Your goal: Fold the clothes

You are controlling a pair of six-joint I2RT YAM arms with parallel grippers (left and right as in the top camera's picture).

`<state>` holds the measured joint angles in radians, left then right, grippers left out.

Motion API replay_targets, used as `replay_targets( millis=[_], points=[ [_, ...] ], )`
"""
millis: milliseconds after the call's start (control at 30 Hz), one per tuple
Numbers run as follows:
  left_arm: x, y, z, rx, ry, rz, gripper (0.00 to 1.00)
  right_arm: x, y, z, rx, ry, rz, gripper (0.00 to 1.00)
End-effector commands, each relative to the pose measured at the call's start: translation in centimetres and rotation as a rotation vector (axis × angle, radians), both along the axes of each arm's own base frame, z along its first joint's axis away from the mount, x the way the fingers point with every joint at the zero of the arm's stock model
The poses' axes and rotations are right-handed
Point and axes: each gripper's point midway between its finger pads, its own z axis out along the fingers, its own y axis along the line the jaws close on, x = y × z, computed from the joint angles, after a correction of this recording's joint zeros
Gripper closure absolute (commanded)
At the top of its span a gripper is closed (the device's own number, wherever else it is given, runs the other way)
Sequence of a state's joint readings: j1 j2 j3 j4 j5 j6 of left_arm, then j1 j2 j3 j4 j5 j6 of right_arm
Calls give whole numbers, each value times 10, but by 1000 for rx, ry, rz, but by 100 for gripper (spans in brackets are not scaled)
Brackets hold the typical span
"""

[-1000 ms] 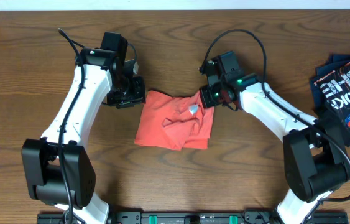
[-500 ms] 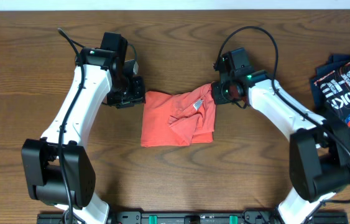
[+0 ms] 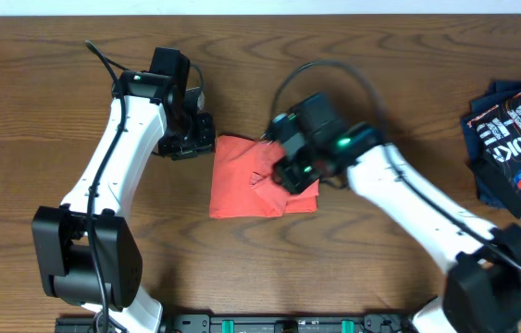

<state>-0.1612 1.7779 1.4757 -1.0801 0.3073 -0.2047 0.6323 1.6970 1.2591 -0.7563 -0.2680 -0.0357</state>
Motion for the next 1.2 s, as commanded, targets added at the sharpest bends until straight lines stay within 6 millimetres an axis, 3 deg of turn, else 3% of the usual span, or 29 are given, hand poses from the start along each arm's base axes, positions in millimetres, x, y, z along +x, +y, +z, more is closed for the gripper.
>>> replay_targets(
  millis=[0,233,300,367,400,600,700,833,967,1067,1167],
  points=[
    [-1,2,-3,16,4,-17,61,-2,1,-27,-126,-47,54,53],
    [-1,2,-3,15,5,-17,61,12,9,-58,-221,-109,20,51],
    [-1,2,-3,15,5,-16,61,16,6,-62,-242,-121,-3,63],
    [-1,2,-3,15,4,-17,61,21,-1,-62,-270,-132,-54,94],
    [-1,2,-3,15,5,-17,61,23,-5,-62,-284,-136,-84,99],
    [-2,2,-3,16,8,-17,61,33,-34,-51,-315,-123,-311,99],
    [-2,2,-3,16,8,-17,61,43,-71,-38,-365,-134,-511,99],
    [-2,2,-3,16,7,-17,61,39,-121,-32,-445,-87,-742,95],
    [-2,2,-3,16,8,-17,61,33,-145,-35,-492,-31,-818,77],
    [-2,2,-3,16,8,-17,61,33,-158,-35,-515,-19,-846,76],
    [-3,2,-3,17,14,-17,61,30,-172,-33,-529,4,-903,82]
  ],
)
